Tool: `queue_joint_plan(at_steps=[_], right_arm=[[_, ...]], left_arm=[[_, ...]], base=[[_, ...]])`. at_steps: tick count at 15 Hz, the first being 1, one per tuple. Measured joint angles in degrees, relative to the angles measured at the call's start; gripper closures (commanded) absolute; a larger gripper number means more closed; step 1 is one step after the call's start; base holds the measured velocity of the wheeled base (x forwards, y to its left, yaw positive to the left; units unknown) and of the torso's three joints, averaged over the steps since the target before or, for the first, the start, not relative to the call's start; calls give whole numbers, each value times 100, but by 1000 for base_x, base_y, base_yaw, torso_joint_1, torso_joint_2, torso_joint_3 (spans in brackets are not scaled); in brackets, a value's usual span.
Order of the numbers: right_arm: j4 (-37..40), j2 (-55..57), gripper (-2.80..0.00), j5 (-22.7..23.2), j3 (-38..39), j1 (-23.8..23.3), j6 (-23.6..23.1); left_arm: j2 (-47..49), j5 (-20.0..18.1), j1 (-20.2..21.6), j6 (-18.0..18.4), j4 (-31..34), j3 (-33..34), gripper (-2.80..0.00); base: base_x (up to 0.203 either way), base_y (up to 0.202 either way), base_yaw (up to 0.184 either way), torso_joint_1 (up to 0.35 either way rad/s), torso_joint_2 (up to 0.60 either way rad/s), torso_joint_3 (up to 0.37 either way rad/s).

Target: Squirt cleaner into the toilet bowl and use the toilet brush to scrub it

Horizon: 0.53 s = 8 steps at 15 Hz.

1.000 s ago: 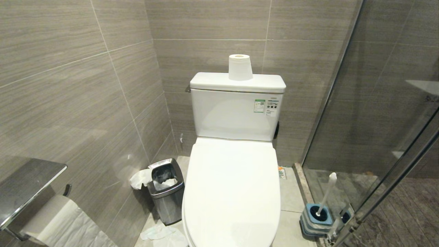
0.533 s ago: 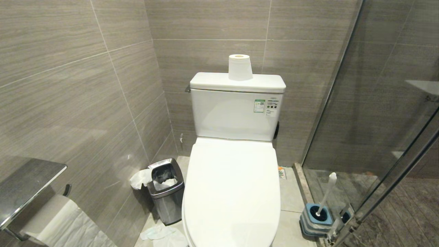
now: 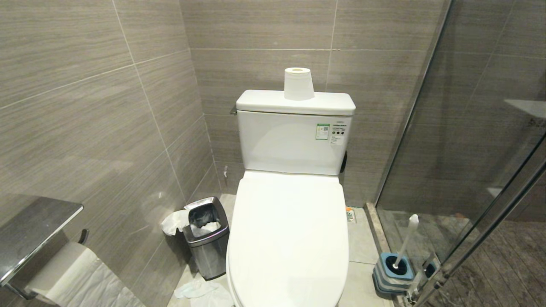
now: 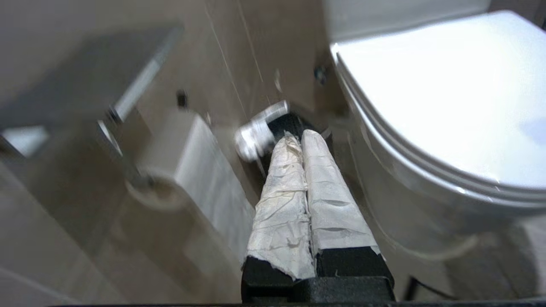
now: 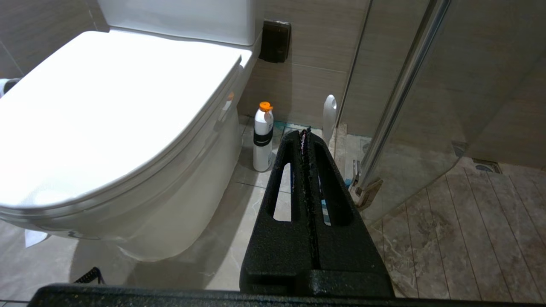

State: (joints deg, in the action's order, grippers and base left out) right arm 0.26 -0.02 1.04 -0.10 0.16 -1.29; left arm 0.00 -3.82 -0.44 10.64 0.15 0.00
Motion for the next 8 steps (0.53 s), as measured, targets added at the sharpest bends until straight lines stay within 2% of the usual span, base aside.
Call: queue_joint_plan(at_steps=[2, 5, 8], right_arm=[[-2, 0, 0, 0, 0, 0, 2], [-2, 0, 0, 0, 0, 0, 0], [1, 0, 0, -1, 0, 0, 2]], left_arm=[[0, 191, 4, -435, 6, 0, 0], [0, 317, 6, -715, -5, 0, 0], [0, 309, 6, -743, -4, 0, 0]], base=[[0, 0, 0, 0, 0, 0], [0, 0, 0, 0, 0, 0], [0, 0, 0, 0, 0, 0]])
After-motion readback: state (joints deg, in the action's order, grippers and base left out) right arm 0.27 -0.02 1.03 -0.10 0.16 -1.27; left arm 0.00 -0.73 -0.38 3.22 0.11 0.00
